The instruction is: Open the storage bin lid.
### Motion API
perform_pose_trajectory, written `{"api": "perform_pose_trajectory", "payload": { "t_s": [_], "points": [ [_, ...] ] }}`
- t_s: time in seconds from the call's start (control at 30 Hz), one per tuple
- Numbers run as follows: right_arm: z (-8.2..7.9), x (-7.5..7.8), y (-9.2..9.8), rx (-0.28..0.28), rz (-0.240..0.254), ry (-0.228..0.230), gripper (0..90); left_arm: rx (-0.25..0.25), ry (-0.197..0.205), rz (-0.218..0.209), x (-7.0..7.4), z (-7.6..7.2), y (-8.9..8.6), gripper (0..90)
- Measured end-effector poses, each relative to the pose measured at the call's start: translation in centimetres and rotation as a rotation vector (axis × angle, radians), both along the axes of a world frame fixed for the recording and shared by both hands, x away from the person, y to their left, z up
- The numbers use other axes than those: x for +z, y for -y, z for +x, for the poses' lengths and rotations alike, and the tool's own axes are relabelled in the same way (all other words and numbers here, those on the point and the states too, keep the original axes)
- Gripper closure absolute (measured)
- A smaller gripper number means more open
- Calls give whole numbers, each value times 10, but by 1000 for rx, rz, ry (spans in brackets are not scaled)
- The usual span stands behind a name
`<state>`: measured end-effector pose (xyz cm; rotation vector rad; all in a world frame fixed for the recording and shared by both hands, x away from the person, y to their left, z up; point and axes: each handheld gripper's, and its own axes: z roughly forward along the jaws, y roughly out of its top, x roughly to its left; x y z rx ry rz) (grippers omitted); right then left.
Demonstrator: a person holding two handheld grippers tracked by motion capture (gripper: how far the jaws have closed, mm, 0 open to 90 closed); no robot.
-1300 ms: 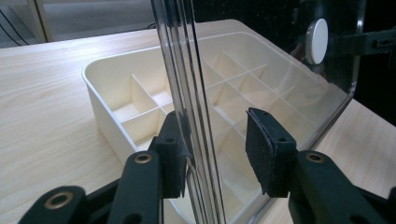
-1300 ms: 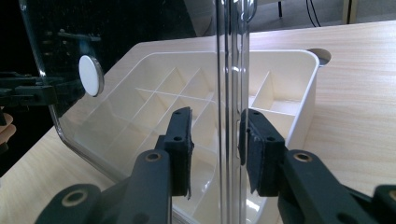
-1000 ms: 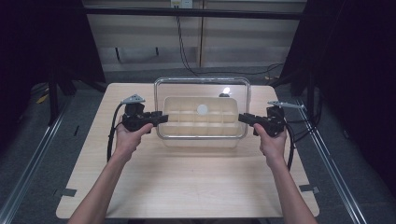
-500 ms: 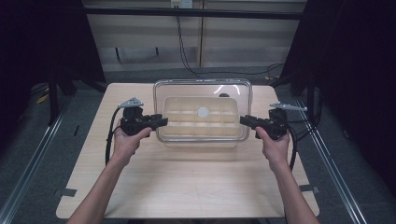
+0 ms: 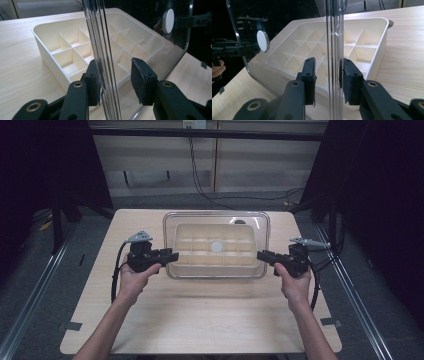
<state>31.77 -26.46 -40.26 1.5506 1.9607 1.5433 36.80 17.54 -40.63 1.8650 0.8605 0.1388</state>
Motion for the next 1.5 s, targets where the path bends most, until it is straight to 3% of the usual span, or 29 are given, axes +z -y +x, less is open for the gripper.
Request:
{"api": "perform_pose_trajectory", "payload": {
  "t_s": [0.07, 0.73, 0.93, 1.07, 1.5],
  "points": [
    [-1, 0, 0, 7, -6, -3, 674, -8, -15, -11, -2, -1, -2, 617],
    [-23, -8, -5, 35, -26, -2, 680, -25, -26, 31, -9, -24, -8, 618],
    [-30, -10, -10, 47, -29, 16, 681, -20, -33, 28, -14, -33, -14, 621],
    [-34, -18, -13, 60, -30, -8, 681, -19, -46, 31, -20, -40, -17, 622],
    [-55, -21, -16, 90, -44, -29, 689, -42, -70, 51, -26, -60, -20, 622]
  ]
}}
